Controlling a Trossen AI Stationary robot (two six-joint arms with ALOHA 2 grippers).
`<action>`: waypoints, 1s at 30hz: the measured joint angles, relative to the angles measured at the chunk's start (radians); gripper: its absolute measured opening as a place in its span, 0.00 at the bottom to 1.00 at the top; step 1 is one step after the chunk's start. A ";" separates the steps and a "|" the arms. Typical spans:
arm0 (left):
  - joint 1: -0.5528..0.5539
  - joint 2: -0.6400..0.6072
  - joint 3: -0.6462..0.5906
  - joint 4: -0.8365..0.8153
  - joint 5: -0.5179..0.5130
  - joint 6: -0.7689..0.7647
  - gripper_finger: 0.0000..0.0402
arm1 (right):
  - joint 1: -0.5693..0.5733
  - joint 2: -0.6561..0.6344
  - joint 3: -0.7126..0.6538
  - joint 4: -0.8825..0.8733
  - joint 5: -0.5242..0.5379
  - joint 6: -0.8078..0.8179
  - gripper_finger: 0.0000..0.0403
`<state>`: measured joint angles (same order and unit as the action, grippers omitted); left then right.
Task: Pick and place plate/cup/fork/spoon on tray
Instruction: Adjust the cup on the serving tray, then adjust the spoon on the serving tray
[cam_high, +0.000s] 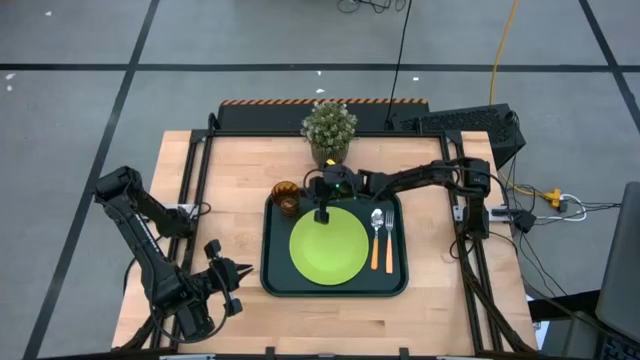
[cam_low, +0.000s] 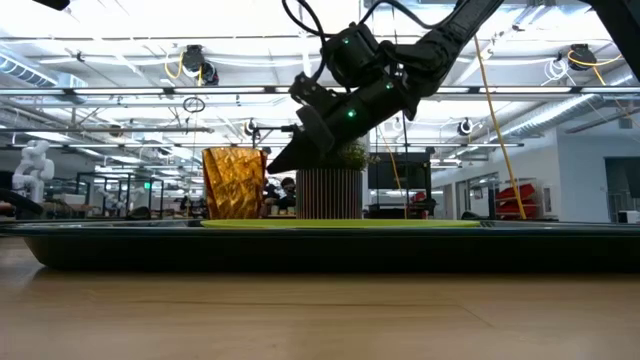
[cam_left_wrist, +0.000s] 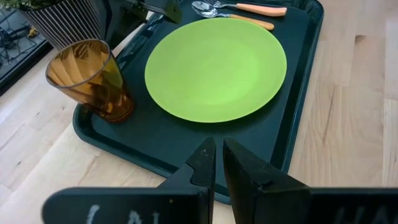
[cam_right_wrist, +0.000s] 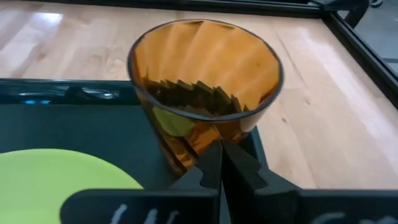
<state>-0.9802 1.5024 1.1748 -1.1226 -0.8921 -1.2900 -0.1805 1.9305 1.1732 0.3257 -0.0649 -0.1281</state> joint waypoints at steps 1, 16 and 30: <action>0.000 0.000 0.000 0.000 0.000 0.000 0.09 | 0.002 0.000 0.000 0.000 0.000 -0.003 0.00; 0.000 0.000 0.000 0.001 0.000 -0.006 0.09 | 0.010 -0.039 -0.002 -0.261 0.084 -0.018 0.00; 0.000 0.000 0.000 0.025 0.000 -0.033 0.09 | 0.186 -0.194 -0.024 -0.866 0.211 0.132 0.00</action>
<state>-0.9802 1.5028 1.1748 -1.0975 -0.8923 -1.3228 0.0059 1.7365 1.1488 -0.5401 0.1456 0.0037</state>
